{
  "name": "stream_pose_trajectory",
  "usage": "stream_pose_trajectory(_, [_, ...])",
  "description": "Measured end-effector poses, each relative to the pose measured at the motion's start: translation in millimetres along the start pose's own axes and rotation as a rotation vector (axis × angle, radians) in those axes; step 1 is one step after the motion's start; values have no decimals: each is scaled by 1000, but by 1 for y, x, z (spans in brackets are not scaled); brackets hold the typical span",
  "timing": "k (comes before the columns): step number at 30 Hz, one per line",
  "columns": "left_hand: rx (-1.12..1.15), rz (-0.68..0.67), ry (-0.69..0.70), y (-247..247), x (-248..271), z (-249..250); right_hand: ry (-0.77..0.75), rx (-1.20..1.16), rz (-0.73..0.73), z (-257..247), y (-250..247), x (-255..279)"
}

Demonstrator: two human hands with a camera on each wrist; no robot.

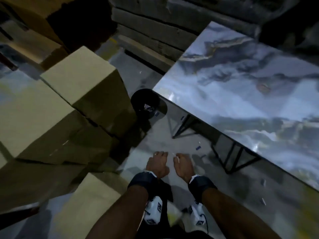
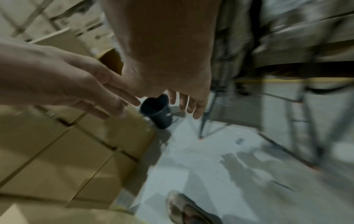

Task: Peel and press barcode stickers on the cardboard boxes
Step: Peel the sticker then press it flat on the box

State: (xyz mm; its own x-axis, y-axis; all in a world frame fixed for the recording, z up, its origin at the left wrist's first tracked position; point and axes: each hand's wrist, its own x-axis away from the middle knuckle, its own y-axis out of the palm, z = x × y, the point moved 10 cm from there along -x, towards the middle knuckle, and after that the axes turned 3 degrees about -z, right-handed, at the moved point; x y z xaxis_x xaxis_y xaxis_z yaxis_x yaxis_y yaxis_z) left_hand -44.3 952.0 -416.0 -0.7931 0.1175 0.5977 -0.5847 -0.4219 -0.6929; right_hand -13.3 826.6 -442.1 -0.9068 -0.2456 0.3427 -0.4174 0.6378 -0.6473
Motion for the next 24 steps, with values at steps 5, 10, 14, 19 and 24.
stream_pose_trajectory(5, [-89,-110,127,47,20,98,254,-99,68,73,-72,86])
stream_pose_trajectory(10, [-223,-155,304,92,31,207,423,-157,149,151,-128,161])
stream_pose_trajectory(14, [-330,-205,436,123,37,288,589,-311,183,207,-170,213])
stream_pose_trajectory(19, [-464,-285,590,163,44,383,670,-439,347,257,-222,282])
stream_pose_trajectory(24, [-597,-352,740,202,52,467,755,-491,572,310,-260,341])
